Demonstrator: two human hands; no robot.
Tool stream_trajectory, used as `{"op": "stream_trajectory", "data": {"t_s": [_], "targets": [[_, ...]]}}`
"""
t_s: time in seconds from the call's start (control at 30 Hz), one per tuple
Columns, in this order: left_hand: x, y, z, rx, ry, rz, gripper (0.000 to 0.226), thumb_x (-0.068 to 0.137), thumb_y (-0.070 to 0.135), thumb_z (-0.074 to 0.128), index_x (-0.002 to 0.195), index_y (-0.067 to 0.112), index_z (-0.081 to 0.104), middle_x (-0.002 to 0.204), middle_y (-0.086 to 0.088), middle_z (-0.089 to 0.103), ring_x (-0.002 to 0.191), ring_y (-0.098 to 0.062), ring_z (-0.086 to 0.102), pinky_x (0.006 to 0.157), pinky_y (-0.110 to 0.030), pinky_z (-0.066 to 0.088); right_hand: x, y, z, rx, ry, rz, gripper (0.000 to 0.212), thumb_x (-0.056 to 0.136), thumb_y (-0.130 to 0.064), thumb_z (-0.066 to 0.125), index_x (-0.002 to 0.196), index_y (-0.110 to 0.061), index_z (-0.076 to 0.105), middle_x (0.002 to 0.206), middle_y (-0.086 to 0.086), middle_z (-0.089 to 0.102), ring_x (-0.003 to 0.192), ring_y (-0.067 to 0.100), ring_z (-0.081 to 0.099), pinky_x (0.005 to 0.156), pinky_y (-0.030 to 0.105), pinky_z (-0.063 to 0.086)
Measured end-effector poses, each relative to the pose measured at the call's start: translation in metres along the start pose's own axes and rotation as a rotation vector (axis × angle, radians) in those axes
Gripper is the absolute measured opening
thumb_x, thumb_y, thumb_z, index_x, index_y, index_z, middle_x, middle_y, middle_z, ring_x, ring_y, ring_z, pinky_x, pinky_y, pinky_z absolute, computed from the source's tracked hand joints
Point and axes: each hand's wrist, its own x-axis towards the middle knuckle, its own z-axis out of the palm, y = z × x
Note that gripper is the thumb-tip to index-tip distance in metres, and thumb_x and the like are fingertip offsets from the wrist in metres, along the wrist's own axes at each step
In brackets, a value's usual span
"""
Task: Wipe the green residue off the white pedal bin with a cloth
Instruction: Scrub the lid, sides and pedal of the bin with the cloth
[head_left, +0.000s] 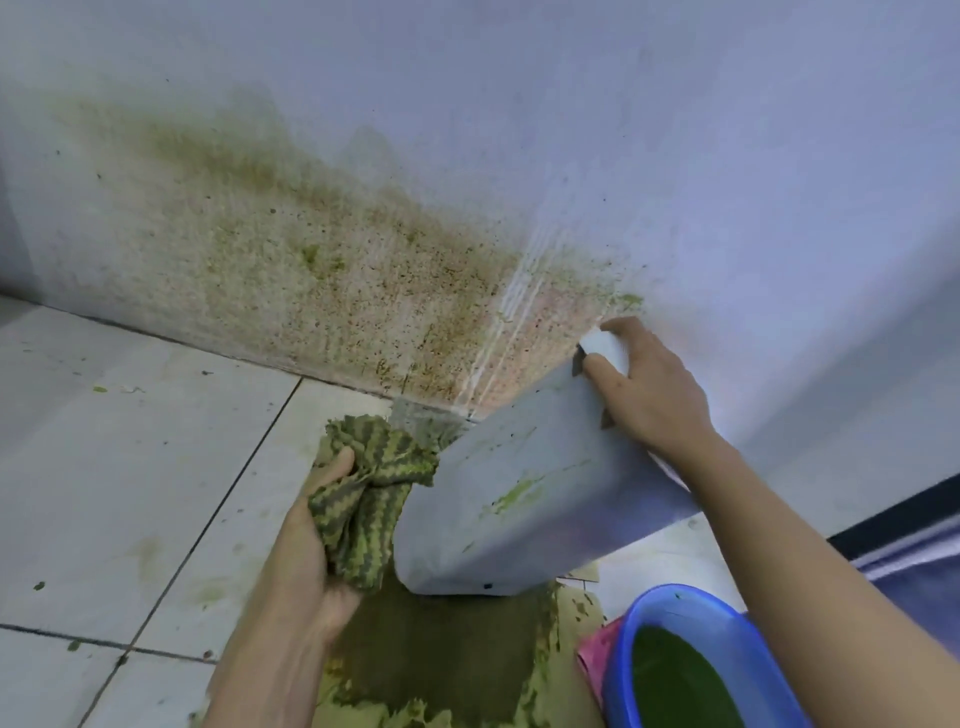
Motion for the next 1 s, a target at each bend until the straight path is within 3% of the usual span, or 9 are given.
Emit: {"op": "stream_trajectory", "data": {"t_s": [0.07, 0.2, 0.27, 0.33, 0.43, 0.6, 0.8, 0.9, 1.0], "targets": [[0.009, -0.017, 0.020, 0.033, -0.032, -0.003, 0.039, 0.084, 0.039, 0.060, 0.102, 0.009, 0.078, 0.111, -0.015, 0.074, 0.099, -0.031, 0.073, 0.087, -0.045, 0.059, 0.003, 0.015, -0.006, 0.010, 0.035, 0.049, 0.035, 0.092, -0.047, 0.046, 0.125, -0.037, 0.045, 0.128, -0.007, 0.058, 0.108, 0.023, 0.057, 0.083, 0.038, 0.041], [0.031, -0.057, 0.074, 0.154, -0.097, 0.088, 0.046, 0.094, 0.047, 0.056, 0.122, 0.013, 0.068, 0.118, -0.005, 0.073, 0.109, -0.024, 0.069, 0.096, -0.042, 0.051, 0.005, 0.052, -0.015, 0.031, 0.124, 0.105, 0.033, 0.089, -0.055, 0.044, 0.121, -0.047, 0.045, 0.123, -0.013, 0.062, 0.105, 0.020, 0.062, 0.091, 0.041, 0.046], [0.045, -0.081, 0.108, 0.370, -0.149, 0.303, 0.044, 0.098, 0.043, 0.052, 0.137, 0.021, 0.057, 0.136, 0.012, 0.059, 0.127, -0.010, 0.055, 0.108, -0.029, 0.040, 0.008, 0.065, -0.019, 0.062, 0.142, 0.115, 0.033, 0.094, -0.053, 0.046, 0.127, -0.048, 0.047, 0.133, -0.019, 0.057, 0.117, 0.015, 0.055, 0.098, 0.041, 0.044], [0.063, -0.115, 0.137, 0.743, -0.263, 0.624, 0.043, 0.103, 0.039, 0.045, 0.144, 0.025, 0.047, 0.146, 0.022, 0.041, 0.140, -0.002, 0.035, 0.112, -0.014, 0.025, 0.011, 0.072, -0.020, 0.091, 0.165, 0.098, 0.034, 0.096, -0.055, 0.044, 0.128, -0.049, 0.049, 0.136, -0.023, 0.054, 0.124, 0.010, 0.051, 0.104, 0.039, 0.041], [0.082, -0.168, 0.157, 1.247, -0.420, 1.009, 0.046, 0.103, 0.038, 0.036, 0.146, 0.027, 0.046, 0.155, 0.015, 0.037, 0.149, -0.010, 0.022, 0.119, -0.032, 0.024, 0.016, 0.077, -0.021, 0.113, 0.209, 0.089, 0.033, 0.095, -0.057, 0.043, 0.127, -0.052, 0.050, 0.135, -0.027, 0.054, 0.124, 0.003, 0.050, 0.106, 0.037, 0.040], [0.089, -0.188, 0.109, 1.331, -0.405, 1.337, 0.038, 0.105, 0.029, 0.037, 0.127, 0.019, 0.066, 0.145, 0.007, 0.052, 0.142, -0.021, 0.042, 0.106, -0.042, 0.044, 0.014, 0.092, -0.022, 0.104, 0.274, 0.088, 0.035, 0.090, -0.060, 0.049, 0.124, -0.051, 0.054, 0.135, -0.027, 0.055, 0.123, 0.003, 0.051, 0.104, 0.035, 0.042], [0.088, -0.197, 0.103, 1.359, -0.397, 1.423, 0.030, 0.092, 0.012, 0.064, 0.121, 0.018, 0.070, 0.143, 0.001, 0.056, 0.139, -0.028, 0.045, 0.107, -0.049, 0.042, 0.013, 0.092, -0.025, 0.091, 0.290, 0.095, 0.034, 0.090, -0.059, 0.049, 0.121, -0.049, 0.056, 0.135, -0.023, 0.056, 0.124, 0.007, 0.051, 0.103, 0.037, 0.042], [0.098, -0.196, 0.069, 1.361, -0.442, 1.455, 0.041, 0.091, 0.004, 0.059, 0.129, 0.018, 0.061, 0.144, -0.003, 0.054, 0.140, -0.031, 0.043, 0.110, -0.049, 0.040, 0.014, 0.092, -0.024, 0.092, 0.286, 0.114, 0.029, 0.092, -0.057, 0.050, 0.119, -0.049, 0.056, 0.133, -0.024, 0.057, 0.123, 0.008, 0.051, 0.098, 0.032, 0.041], [0.097, -0.193, -0.005, 1.398, -0.391, 1.354, 0.049, 0.094, 0.001, 0.049, 0.139, 0.018, 0.050, 0.145, -0.004, 0.053, 0.145, -0.029, 0.037, 0.116, -0.049, 0.034, 0.015, 0.087, -0.021, 0.098, 0.263, 0.120, 0.023, 0.092, -0.055, 0.050, 0.114, -0.051, 0.057, 0.127, -0.024, 0.058, 0.117, 0.007, 0.052, 0.094, 0.031, 0.039]]}}
